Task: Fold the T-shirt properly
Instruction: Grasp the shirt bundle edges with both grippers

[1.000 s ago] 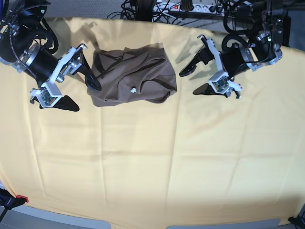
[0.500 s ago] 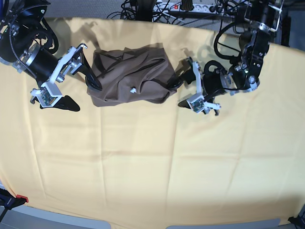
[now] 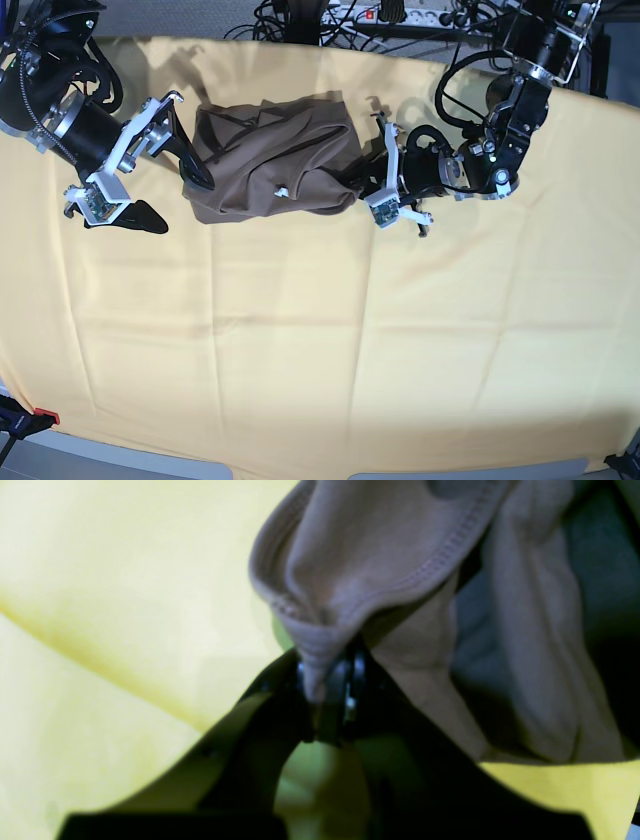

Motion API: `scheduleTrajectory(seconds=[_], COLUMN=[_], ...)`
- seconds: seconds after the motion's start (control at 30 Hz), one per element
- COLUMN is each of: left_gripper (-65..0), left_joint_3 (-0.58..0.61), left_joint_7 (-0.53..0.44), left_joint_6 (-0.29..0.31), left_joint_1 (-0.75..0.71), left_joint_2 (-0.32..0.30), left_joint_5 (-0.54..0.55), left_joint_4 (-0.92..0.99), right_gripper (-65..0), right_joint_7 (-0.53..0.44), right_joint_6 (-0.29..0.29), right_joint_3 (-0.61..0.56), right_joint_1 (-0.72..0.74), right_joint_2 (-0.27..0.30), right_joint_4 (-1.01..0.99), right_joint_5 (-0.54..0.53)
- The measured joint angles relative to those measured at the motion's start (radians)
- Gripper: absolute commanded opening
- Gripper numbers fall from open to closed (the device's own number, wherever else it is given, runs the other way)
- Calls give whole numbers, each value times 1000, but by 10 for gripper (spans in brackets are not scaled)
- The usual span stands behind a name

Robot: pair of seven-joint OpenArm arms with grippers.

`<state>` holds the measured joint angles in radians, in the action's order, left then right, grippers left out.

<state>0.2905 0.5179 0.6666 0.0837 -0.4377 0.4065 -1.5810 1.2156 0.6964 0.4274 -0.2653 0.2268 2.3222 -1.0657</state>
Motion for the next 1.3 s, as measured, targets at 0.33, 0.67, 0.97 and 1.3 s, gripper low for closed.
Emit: scheduleTrajectory(seconds=[0.33, 0.67, 0.97, 1.3], left_gripper=[-650, -650, -650, -288], left_joint_3=[-63, -63, -63, -69], left_joint_7=[2, 32, 37, 40], left_joint_6=[8, 30, 30, 29], left_joint_1=[78, 91, 91, 92], left_joint_2=[-10, -11, -27, -61], left_joint_5=[59, 114, 112, 147], left_joint_4=[0, 0, 0, 0], right_gripper=[-184, -437, -650, -650], right_joint_7=[0, -44, -100, -98], right_joint_6=[0, 0, 0, 0], right_joint_3=[0, -229, -360, -359], right_joint_1=[-1, -27, 31, 17], right_joint_2=[0, 0, 0, 0], right_joint_4=[0, -131, -159, -159], right_joint_5=[0, 49, 281, 281])
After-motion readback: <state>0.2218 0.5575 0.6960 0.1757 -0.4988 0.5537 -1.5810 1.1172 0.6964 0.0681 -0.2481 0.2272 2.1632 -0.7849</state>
